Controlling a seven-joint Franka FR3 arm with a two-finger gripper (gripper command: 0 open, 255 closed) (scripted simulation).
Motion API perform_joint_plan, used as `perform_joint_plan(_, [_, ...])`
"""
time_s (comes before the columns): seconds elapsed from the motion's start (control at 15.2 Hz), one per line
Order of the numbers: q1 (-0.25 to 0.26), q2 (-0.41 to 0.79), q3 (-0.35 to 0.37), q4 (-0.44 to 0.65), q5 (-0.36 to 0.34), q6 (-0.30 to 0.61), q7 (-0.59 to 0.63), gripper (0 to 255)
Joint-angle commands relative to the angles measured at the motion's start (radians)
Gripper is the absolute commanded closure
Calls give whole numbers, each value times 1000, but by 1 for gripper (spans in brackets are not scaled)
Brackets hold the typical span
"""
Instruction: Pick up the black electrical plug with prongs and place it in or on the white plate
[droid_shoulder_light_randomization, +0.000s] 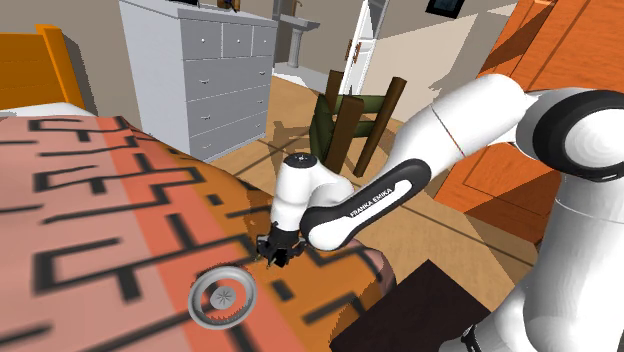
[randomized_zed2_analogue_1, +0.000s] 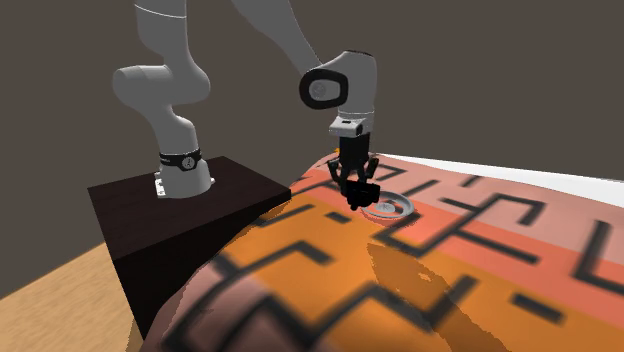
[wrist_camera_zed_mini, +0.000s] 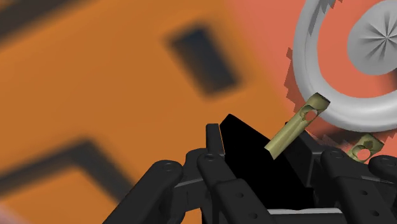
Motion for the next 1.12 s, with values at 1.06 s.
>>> perform_joint_plan(1.06, [265, 235, -1, 366, -81, -158, 258, 255])
